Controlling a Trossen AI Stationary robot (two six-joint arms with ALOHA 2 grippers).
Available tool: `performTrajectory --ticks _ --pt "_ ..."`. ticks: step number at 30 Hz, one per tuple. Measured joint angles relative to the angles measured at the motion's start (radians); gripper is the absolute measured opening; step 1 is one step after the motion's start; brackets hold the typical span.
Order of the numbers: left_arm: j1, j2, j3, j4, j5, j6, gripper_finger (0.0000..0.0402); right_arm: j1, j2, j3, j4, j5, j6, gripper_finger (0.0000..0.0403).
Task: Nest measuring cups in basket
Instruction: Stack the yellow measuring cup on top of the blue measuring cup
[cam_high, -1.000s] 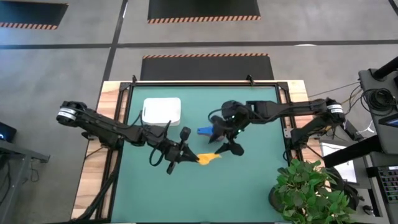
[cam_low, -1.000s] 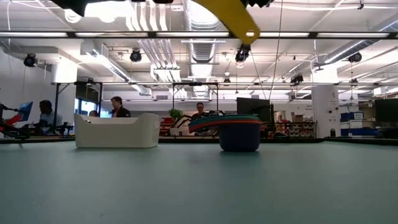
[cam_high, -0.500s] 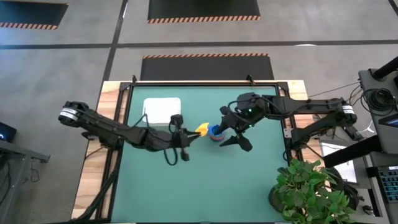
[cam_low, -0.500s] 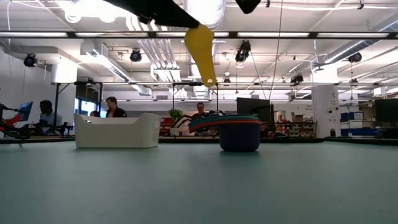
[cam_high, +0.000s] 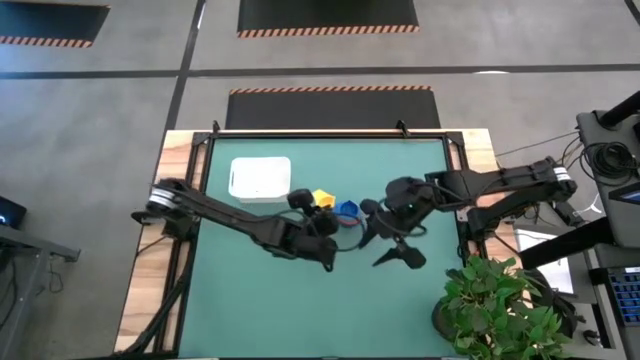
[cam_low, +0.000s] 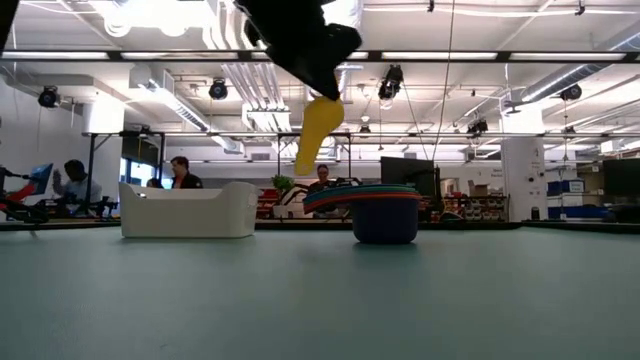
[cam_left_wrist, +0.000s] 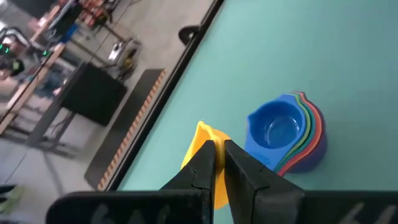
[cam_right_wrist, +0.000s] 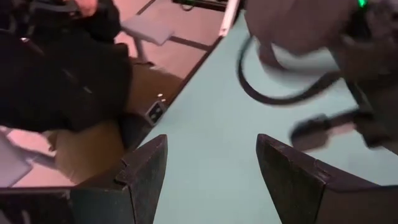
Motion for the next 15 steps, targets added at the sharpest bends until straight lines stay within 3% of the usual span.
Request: performTrajectory --ticks 6,15 --pt "0.001 0.097 0.111 -0.074 -0.021 -0.061 0.0003 0.077 -0.026 0.000 -0.042 0.004 0.014 0.0233" --pt "0.007 0.136 0.120 0.009 -0.022 -0.088 0.0003 0.185 -0.069 -0.004 -0.056 0.101 0.042 0.0233"
